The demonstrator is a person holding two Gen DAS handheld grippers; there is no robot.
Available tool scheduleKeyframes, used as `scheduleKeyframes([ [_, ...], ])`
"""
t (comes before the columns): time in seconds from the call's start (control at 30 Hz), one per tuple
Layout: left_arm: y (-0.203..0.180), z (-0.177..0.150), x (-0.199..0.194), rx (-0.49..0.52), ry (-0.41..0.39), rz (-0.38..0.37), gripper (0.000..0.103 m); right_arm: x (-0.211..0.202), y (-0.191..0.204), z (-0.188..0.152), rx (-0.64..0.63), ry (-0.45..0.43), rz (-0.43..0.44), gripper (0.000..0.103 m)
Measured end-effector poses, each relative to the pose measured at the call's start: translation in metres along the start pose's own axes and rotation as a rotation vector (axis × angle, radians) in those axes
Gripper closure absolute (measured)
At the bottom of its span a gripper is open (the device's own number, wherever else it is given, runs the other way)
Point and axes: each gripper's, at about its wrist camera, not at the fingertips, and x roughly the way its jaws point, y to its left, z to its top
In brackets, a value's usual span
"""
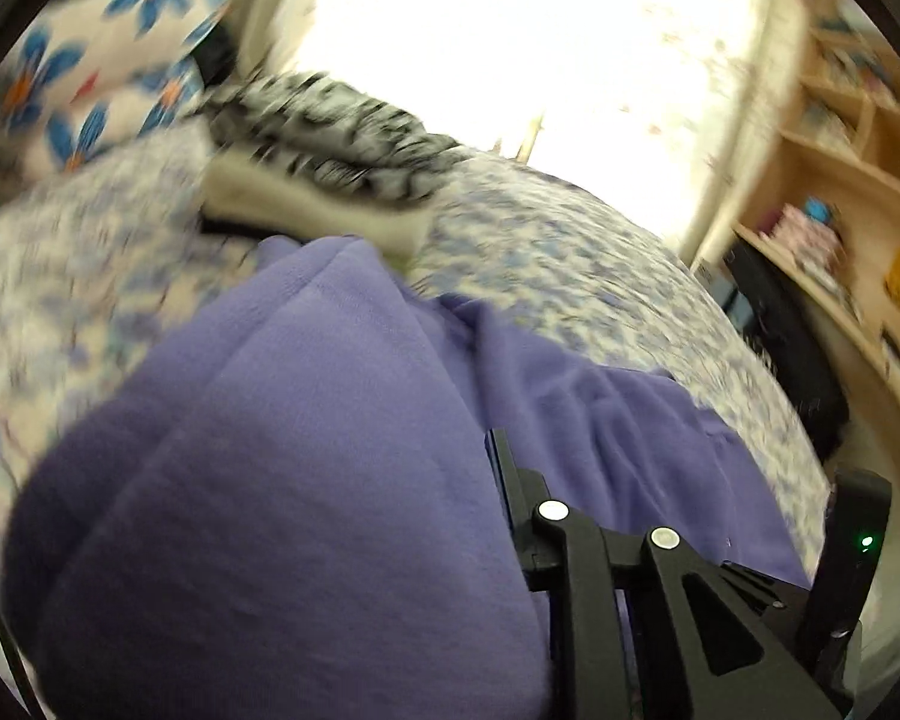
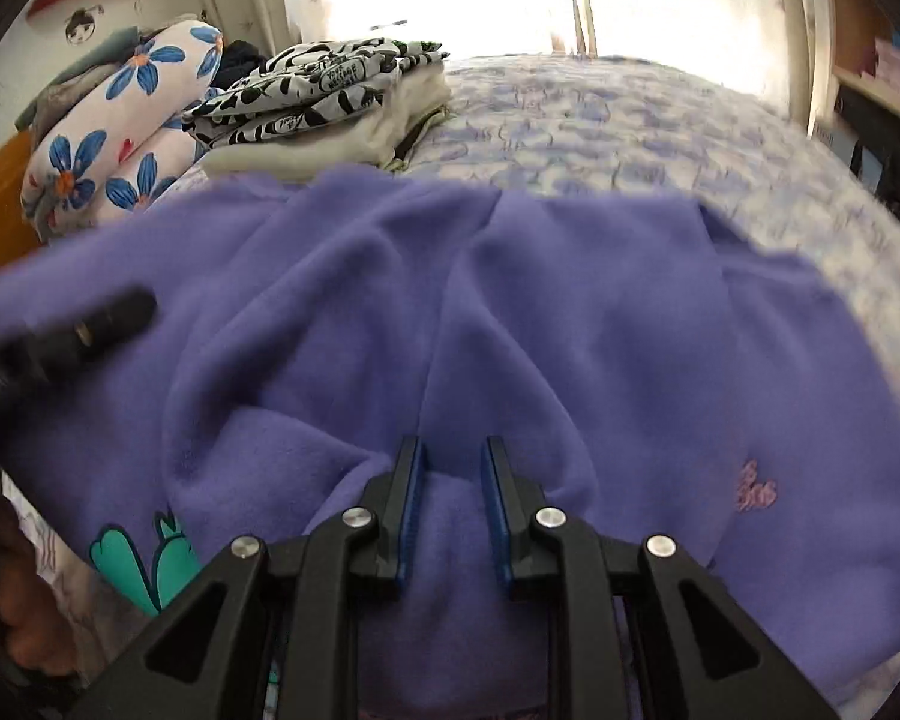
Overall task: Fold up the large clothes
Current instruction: 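Grasp the hoodie edge with both tools and fold it over in half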
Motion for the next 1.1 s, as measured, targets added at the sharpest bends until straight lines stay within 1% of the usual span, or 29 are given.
scheduleKeyframes([
  [0.1,-0.035,0.009,-0.009,0.121,-0.040,-0.005,0.085,-0.006,-0.009,-0.005,0.048,-0.013,0.037,0.084],
  [0.33,-0.104,0.016,-0.018,0.296,-0.069,-0.036,0.085,-0.012,-0.038,-0.019,0.206,-0.025,0.159,0.086],
  [0.47,-0.148,0.010,-0.015,0.425,-0.072,-0.043,0.084,-0.019,-0.053,-0.030,0.283,-0.019,0.219,0.086],
  [0.53,-0.166,0.006,-0.012,0.472,-0.066,-0.045,0.084,-0.025,-0.062,-0.038,0.325,-0.013,0.258,0.086],
  [0.6,-0.187,-0.001,-0.009,0.534,-0.067,-0.044,0.084,-0.038,-0.075,-0.049,0.370,-0.018,0.306,0.086],
  [0.7,-0.220,-0.013,-0.005,0.617,-0.069,-0.046,0.082,-0.058,-0.096,-0.064,0.434,-0.025,0.342,0.086],
  [0.73,-0.229,-0.017,-0.002,0.636,-0.063,-0.049,0.081,-0.069,-0.108,-0.071,0.466,-0.038,0.330,0.086],
  [0.87,-0.262,-0.029,0.016,0.689,-0.017,-0.072,0.079,-0.107,-0.149,-0.090,0.533,-0.111,0.164,0.086],
  [0.9,-0.269,-0.035,0.023,0.702,0.002,-0.080,0.079,-0.121,-0.165,-0.095,0.557,-0.140,0.102,0.085],
  [0.93,-0.277,-0.041,0.030,0.715,0.022,-0.085,0.078,-0.131,-0.177,-0.099,0.578,-0.161,0.058,0.086],
  [1.03,-0.302,-0.061,0.044,0.762,0.068,-0.093,0.077,-0.151,-0.211,-0.108,0.645,-0.200,-0.036,0.085],
  [1.1,-0.315,-0.078,0.055,0.811,0.092,-0.087,0.076,-0.157,-0.228,-0.112,0.680,-0.211,-0.068,0.086],
])
